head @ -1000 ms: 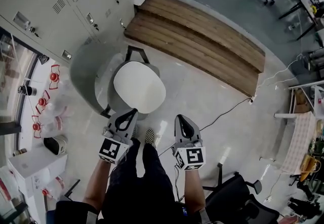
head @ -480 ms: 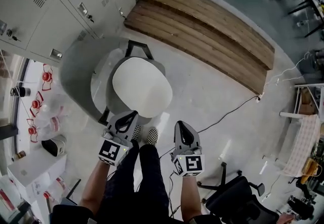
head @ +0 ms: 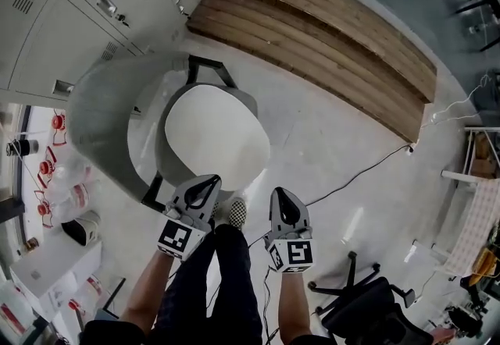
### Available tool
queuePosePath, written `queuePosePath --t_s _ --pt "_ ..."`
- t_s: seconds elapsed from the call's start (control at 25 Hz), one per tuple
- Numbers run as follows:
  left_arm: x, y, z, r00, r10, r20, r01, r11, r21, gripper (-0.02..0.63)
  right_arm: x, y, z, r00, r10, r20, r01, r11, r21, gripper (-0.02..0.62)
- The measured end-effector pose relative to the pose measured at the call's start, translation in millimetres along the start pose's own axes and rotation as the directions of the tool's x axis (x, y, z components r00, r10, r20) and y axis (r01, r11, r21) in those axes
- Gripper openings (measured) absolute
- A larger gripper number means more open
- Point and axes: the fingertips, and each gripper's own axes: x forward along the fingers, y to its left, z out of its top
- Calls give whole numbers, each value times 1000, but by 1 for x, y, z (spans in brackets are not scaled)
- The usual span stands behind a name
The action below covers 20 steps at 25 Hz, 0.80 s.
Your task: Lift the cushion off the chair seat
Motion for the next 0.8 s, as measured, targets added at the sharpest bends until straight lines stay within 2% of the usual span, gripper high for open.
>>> queuePosePath --t_s 0.4,0.56,0.8 --pt "49 15 -80 999 -9 -50 8 1000 -17 20 54 -29 -73 999 28 -41 -27 1000 9 32" --pt "62 22 -114 994 -16 -104 13 1000 -28 20 77 -38 -98 997 53 -55 -52 998 18 32" --pt "84 33 -146 994 -14 -108 11 1000 -28 20 104 -56 -128 996 57 -70 -57 998 10 32"
